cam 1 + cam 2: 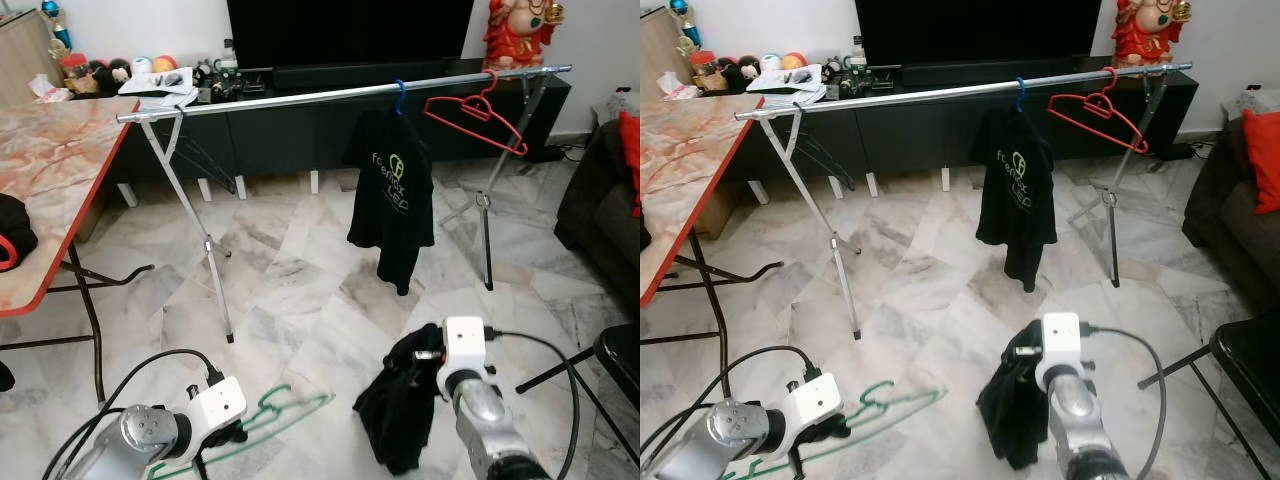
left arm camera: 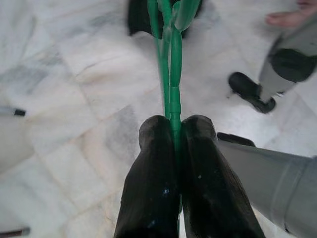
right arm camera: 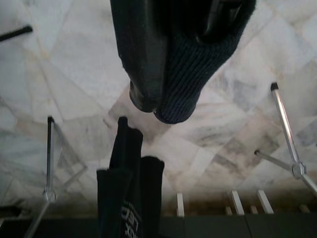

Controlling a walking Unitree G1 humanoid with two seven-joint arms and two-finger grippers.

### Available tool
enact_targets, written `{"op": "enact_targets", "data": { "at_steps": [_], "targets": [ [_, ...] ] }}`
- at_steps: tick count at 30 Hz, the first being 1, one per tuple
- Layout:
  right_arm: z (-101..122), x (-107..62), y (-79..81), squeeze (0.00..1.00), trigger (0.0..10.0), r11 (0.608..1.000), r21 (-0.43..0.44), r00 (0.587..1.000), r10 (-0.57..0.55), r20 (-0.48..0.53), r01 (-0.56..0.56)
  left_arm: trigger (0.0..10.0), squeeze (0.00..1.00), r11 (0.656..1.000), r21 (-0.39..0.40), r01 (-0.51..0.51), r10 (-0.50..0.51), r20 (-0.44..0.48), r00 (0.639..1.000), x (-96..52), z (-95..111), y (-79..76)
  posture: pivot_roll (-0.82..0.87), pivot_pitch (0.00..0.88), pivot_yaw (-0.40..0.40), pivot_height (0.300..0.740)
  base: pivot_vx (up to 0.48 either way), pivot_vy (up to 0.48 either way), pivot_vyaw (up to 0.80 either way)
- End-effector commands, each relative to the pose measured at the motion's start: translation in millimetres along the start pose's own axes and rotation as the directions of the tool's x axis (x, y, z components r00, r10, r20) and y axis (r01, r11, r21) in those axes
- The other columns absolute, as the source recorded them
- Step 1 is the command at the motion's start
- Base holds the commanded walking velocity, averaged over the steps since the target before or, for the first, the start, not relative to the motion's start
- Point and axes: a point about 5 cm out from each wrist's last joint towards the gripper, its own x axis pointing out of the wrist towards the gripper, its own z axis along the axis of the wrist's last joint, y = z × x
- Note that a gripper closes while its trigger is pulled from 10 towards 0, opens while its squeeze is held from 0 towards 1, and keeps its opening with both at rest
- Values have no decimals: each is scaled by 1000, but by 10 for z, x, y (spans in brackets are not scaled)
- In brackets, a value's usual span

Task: Hang hanger

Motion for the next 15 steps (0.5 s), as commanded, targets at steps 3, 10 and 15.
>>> {"op": "enact_targets", "data": {
  "at_steps": [3, 10, 15],
  "targets": [
    [112, 50, 29, 0, 10000, 999, -31, 1000, 21, 18, -20, 10000, 0, 991, 34, 131, -132, 42, 990, -35, 220, 0, -22, 61, 32, 740, 0, 0, 0],
    [147, 69, 74, 0, 10000, 998, -43, 999, 41, 16, -40, 10000, 0, 980, 22, 198, -199, 196, 960, 17, 566, 4, -28, 59, 31, 740, 0, 0, 0],
    [90, 55, 98, 0, 10000, 998, -50, 999, 45, -7, -45, 10000, 0, 976, -3, 219, -213, 222, 952, 50, 627, -25, -25, 59, 29, 740, 0, 0, 0]
  ]
}}
